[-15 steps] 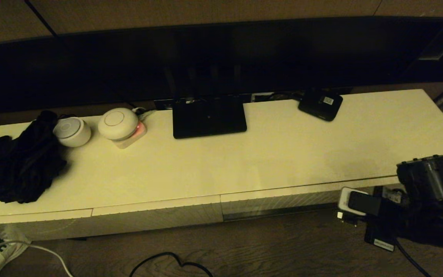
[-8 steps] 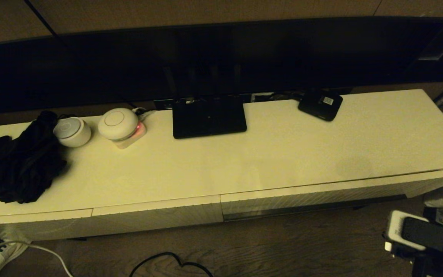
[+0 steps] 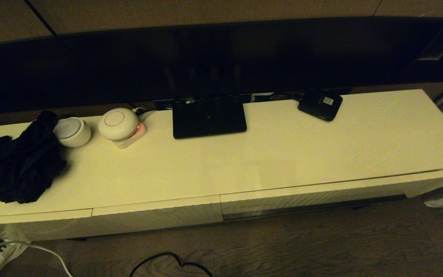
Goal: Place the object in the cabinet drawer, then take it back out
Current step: Open the drawer
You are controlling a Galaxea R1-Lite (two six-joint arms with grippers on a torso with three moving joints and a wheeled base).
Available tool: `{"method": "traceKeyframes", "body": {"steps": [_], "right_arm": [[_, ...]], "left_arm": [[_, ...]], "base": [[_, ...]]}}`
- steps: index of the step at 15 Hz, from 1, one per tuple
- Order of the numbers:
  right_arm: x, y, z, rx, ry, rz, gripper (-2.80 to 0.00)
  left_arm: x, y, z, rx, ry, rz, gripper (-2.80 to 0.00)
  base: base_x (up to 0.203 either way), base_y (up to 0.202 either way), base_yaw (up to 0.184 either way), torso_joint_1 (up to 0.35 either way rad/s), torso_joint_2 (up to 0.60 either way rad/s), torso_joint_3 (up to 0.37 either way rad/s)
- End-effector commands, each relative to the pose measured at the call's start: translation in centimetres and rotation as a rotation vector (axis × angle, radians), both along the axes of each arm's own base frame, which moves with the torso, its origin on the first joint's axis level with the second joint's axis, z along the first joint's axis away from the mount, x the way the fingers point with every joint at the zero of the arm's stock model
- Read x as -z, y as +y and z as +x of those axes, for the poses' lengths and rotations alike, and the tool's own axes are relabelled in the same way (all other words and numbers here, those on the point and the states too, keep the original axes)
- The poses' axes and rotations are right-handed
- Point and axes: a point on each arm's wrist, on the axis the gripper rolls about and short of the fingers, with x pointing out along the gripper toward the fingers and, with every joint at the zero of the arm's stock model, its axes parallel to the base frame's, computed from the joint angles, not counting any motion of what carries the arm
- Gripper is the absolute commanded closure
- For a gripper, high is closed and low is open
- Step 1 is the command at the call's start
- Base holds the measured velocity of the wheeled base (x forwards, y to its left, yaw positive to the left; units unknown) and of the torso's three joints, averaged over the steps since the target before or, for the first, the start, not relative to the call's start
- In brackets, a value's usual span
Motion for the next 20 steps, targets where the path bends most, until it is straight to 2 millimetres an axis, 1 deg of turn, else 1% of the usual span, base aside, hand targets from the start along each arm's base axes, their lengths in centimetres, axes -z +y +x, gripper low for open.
{"method": "traceKeyframes", "body": {"steps": [1,3,5,9,12,14,17,20], "right_arm": [[1.4,-0.3,-2.1,0.001,0.018,0.03,0.0],[2.5,-0.1,-1.7,-0.159,0.068,-0.053,0.0],[3.0,0.0,-0.8,-0.288,0.117,-0.109,0.0],[4.0,0.3,2.5,-0.478,0.195,-0.198,0.0],[5.0,0.5,5.3,-0.572,0.222,-0.265,0.0],[6.0,0.9,7.1,-0.634,0.21,-0.309,0.0],[7.7,2.6,9.8,-0.722,0.163,-0.351,0.0],[9.0,4.0,12.0,-0.759,0.108,-0.359,0.0]], "left_arm": [[0.1,0.0,0.0,-0.001,0.003,0.0,0.0],[0.1,0.0,0.0,-0.001,0.003,0.0,0.0],[0.1,0.0,0.0,0.001,0.003,0.0,0.0],[0.1,0.0,0.0,0.001,0.003,0.0,0.0],[0.1,0.0,0.0,-0.001,0.003,0.0,0.0],[0.1,0.0,0.0,-0.001,0.003,0.0,0.0],[0.1,0.0,0.0,-0.001,0.003,0.0,0.0],[0.1,0.0,0.0,-0.001,0.003,0.0,0.0]], "base": [[0.0,0.0,0.0,0.0,0.0,0.0],[0.0,0.0,0.0,0.0,0.0,0.0],[0.0,0.0,0.0,0.0,0.0,0.0],[0.0,0.0,0.0,0.0,0.0,0.0],[0.0,0.0,0.0,0.0,0.0,0.0],[0.0,0.0,0.0,0.0,0.0,0.0],[0.0,0.0,0.0,0.0,0.0,0.0],[0.0,0.0,0.0,0.0,0.0,0.0]]}}
